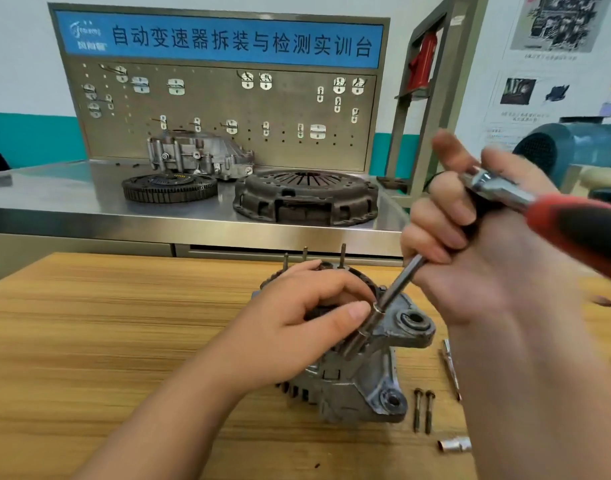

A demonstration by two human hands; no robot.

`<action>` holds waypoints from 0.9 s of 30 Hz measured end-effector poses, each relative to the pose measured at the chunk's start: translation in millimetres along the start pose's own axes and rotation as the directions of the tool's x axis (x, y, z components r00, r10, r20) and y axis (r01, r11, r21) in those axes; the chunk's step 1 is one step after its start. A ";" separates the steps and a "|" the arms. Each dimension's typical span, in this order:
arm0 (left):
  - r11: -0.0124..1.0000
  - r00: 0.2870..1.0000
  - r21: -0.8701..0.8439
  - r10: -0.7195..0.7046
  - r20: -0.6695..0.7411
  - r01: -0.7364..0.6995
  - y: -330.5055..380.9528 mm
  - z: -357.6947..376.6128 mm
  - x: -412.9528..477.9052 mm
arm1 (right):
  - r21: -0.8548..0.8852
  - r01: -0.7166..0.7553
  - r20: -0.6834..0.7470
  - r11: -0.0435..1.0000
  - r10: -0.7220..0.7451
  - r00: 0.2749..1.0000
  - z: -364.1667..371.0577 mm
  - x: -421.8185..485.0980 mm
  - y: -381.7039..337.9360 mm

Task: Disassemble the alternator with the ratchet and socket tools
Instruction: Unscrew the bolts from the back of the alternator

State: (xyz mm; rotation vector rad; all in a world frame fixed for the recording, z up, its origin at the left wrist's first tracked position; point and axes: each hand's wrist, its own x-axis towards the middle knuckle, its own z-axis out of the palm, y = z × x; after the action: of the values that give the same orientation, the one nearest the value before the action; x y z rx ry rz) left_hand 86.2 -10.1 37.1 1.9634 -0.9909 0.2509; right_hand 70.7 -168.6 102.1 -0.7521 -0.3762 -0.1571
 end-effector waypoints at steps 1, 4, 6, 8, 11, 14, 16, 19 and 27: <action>1.000 1.000 0.000 0.005 -0.021 -0.005 2.7 1.5 -0.3 | 0.003 -0.001 -0.036 1.000 0.001 0.999 -0.6 -0.7 -2.3; 0.991 0.997 0.131 0.038 -0.067 -0.029 8.1 6.3 1.1 | 0.060 0.074 -0.204 0.995 -0.060 0.977 -6.0 -0.9 -2.8; 0.970 0.996 0.243 0.048 -0.079 -0.028 12.3 8.1 1.4 | 0.096 0.046 -0.263 0.994 -0.019 0.965 -6.2 1.5 -1.7; 0.958 0.996 0.287 0.037 -0.075 -0.014 16.5 8.5 1.9 | 0.142 0.011 -0.242 0.990 0.024 0.970 -4.1 4.2 -1.0; 0.967 0.997 0.253 -0.017 -0.076 0.036 21.7 6.0 1.9 | 0.234 0.026 -0.200 0.972 0.022 0.979 -1.3 3.6 2.8; 0.988 0.984 0.085 -0.113 -0.134 0.125 22.0 5.5 1.7 | 0.321 0.054 -0.185 0.946 0.007 0.983 5.2 4.4 9.3; 0.985 0.969 0.028 -0.159 -0.188 0.167 22.5 8.4 2.0 | 0.289 0.060 -0.220 0.956 0.006 0.975 12.6 6.0 13.1; 0.982 0.949 -0.044 -0.189 -0.250 0.184 22.7 10.1 2.0 | 0.068 0.202 -0.182 0.977 -0.186 0.965 20.9 2.2 16.9; 0.952 0.964 -0.234 -0.231 -0.134 0.195 17.8 10.2 5.0 | -0.191 0.246 0.114 0.950 -0.227 0.967 18.3 -12.1 13.0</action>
State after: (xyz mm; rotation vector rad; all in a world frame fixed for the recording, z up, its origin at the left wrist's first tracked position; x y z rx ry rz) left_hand 74.5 -25.9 45.0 1.7996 -0.6656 0.1663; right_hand 57.9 -146.5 101.4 -0.9169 -0.5427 -0.3934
